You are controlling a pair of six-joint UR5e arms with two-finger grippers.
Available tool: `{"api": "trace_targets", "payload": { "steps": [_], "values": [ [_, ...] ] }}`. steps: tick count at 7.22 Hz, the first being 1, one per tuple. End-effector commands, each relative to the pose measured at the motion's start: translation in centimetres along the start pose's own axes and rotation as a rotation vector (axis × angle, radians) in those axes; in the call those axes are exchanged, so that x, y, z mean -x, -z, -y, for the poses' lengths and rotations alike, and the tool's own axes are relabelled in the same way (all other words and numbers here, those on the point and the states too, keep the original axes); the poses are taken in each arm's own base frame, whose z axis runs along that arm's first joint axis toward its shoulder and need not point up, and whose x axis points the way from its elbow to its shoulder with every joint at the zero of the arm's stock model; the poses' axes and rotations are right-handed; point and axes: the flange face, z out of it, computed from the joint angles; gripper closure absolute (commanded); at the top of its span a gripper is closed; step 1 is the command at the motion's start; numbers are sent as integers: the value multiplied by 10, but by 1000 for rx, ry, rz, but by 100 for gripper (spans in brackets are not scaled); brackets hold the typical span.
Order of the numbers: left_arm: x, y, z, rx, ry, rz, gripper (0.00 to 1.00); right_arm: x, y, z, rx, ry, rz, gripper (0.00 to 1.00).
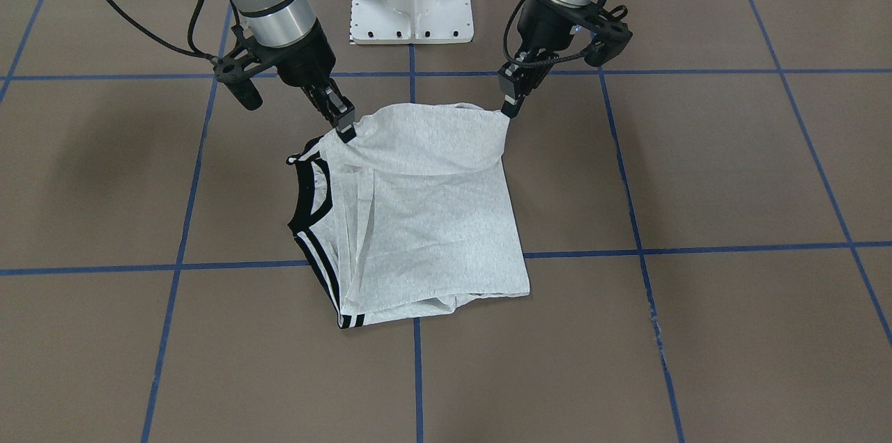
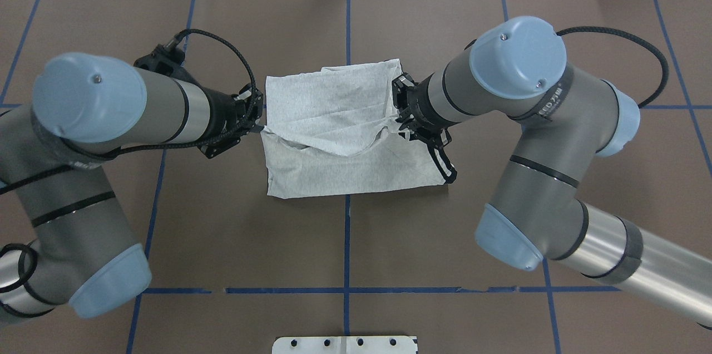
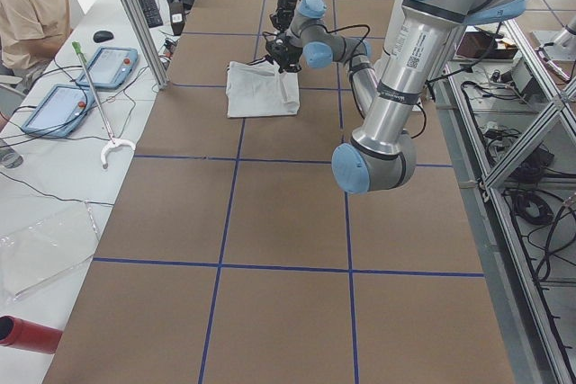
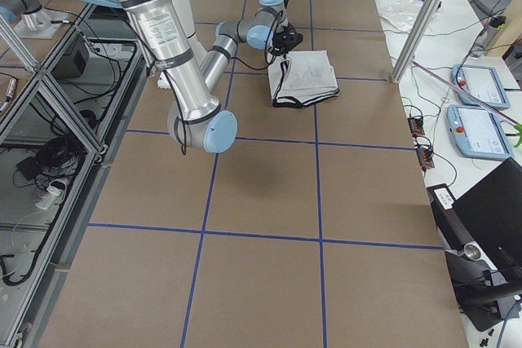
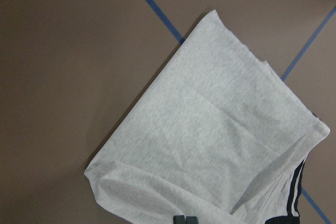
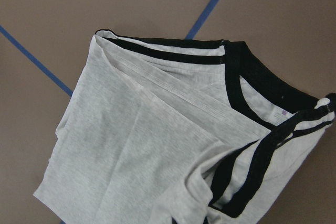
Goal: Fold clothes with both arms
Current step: 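Lift the near edge with both grippers and fold it over the far half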
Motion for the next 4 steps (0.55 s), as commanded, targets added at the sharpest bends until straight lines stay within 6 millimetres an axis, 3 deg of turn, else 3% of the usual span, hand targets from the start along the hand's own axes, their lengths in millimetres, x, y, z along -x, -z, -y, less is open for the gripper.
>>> {"api": "trace_targets", "payload": {
  "steps": [1, 3, 4],
  "values": [
    [-19, -31, 30, -45, -20, -9, 100, 37, -29, 10, -40, 13, -25, 100],
    [-13, -67, 43, -53, -19, -9, 100, 51, -52, 19, -65, 43, -58, 100],
    [-10, -84, 56, -66, -32, -2, 100, 58, -73, 33, -75, 58, -60, 95]
  ]
}}
